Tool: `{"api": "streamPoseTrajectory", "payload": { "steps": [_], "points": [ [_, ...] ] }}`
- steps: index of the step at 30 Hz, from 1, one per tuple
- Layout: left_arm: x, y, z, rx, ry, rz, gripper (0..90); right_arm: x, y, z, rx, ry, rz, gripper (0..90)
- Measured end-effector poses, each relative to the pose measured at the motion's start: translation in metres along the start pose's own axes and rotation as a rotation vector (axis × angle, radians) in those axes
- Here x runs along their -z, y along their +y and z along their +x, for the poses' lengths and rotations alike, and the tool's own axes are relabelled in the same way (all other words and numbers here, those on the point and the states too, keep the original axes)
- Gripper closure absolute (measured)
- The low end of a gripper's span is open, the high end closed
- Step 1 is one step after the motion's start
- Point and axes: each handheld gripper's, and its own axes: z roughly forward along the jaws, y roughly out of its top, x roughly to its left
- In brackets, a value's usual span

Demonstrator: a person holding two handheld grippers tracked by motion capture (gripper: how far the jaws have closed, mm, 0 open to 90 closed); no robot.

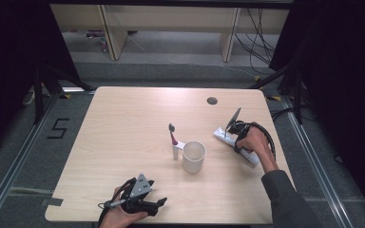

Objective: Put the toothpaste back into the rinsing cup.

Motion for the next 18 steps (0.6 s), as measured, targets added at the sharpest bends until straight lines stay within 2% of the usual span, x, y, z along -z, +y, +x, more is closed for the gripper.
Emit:
{"api": "streamPoseTrajectory", "payload": {
  "steps": [4,6,7,8,9,10,11,14,15,16,18],
  "points": [
    [0.0,0.0,0.0,-0.002,0.005,-0.005,24.9,0.0,-0.001,-0.002,-0.005,0.016,-0.004,77.0],
    [-0.001,0.0,-0.001,0.0,0.015,-0.015,24.9,0.001,-0.002,-0.003,0.014,0.005,-0.013,77.0],
    [-0.001,0.0,0.0,-0.002,0.015,-0.015,24.9,0.001,-0.003,-0.003,-0.002,0.009,-0.012,77.0],
    [-0.001,0.0,-0.001,0.003,0.015,-0.014,24.9,0.0,-0.003,-0.007,0.048,0.009,-0.03,77.1],
    [0.0,0.0,-0.001,-0.002,0.01,-0.001,24.9,0.002,-0.004,-0.004,-0.002,0.011,-0.02,77.1],
    [0.0,0.0,0.0,-0.002,0.003,-0.002,25.0,0.003,-0.004,-0.004,-0.009,0.014,-0.03,77.2],
    [-0.001,0.0,-0.001,0.001,0.015,-0.013,25.4,0.005,-0.005,-0.005,-0.019,0.016,-0.044,77.2],
    [-0.001,0.0,-0.001,0.002,0.008,-0.015,25.3,0.009,-0.007,-0.006,-0.018,0.028,-0.07,77.2],
    [0.0,0.0,-0.001,-0.001,0.002,0.001,25.3,0.012,-0.008,-0.007,0.004,0.031,-0.082,77.2],
    [0.0,0.0,0.0,-0.001,-0.003,-0.003,25.3,0.015,-0.008,-0.005,-0.027,0.031,-0.085,77.2],
    [-0.001,0.0,-0.001,0.001,0.01,-0.016,25.3,0.016,-0.011,-0.008,0.018,0.02,-0.135,77.2]
  ]
}}
